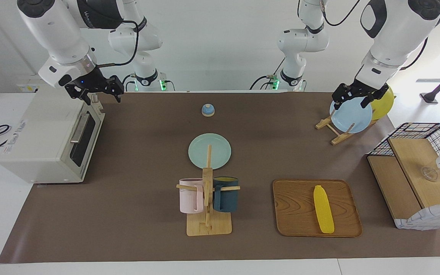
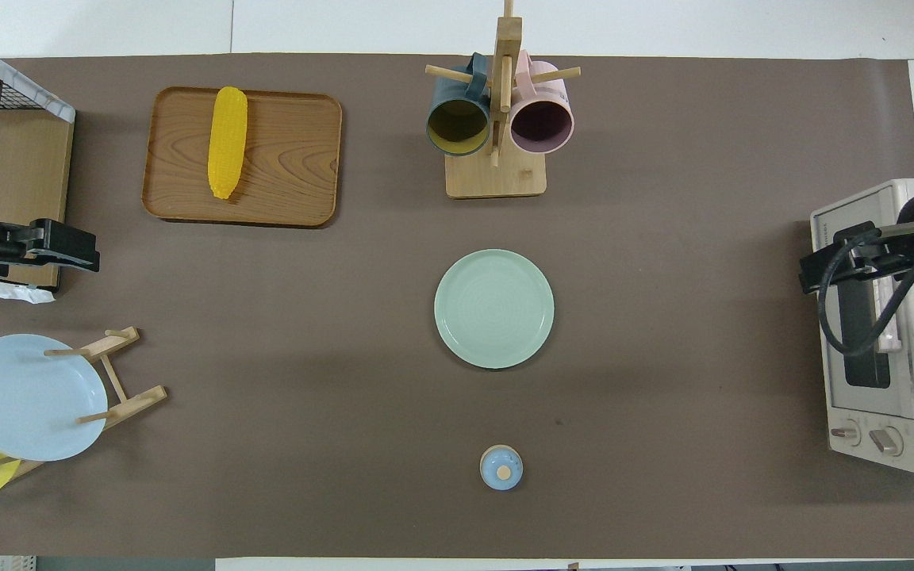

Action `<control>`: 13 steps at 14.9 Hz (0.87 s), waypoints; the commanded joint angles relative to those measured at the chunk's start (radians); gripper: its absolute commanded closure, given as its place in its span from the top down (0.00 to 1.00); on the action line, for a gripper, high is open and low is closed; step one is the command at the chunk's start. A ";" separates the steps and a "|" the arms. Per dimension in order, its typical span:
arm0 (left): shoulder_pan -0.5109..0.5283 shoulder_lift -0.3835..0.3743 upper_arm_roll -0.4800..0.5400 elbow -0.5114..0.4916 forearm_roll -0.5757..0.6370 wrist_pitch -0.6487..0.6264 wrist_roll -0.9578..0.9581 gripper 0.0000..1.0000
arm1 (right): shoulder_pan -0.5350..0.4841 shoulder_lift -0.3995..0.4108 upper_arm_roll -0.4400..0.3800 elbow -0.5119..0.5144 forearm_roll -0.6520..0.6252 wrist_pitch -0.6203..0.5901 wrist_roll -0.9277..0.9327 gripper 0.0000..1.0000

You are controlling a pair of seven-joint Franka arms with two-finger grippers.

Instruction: Put corn in oven

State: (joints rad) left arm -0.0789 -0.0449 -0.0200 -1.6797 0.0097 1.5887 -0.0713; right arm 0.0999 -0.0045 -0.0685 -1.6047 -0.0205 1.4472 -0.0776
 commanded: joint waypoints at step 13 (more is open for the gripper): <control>-0.001 0.004 -0.005 0.008 -0.014 0.008 -0.018 1.00 | -0.103 -0.120 -0.004 -0.294 -0.001 0.296 -0.187 0.00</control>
State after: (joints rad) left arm -0.0789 -0.0447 -0.0216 -1.6797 0.0071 1.5934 -0.0730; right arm 0.0560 -0.0433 -0.0722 -1.7463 -0.0209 1.6308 -0.1535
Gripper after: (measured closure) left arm 0.000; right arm 0.339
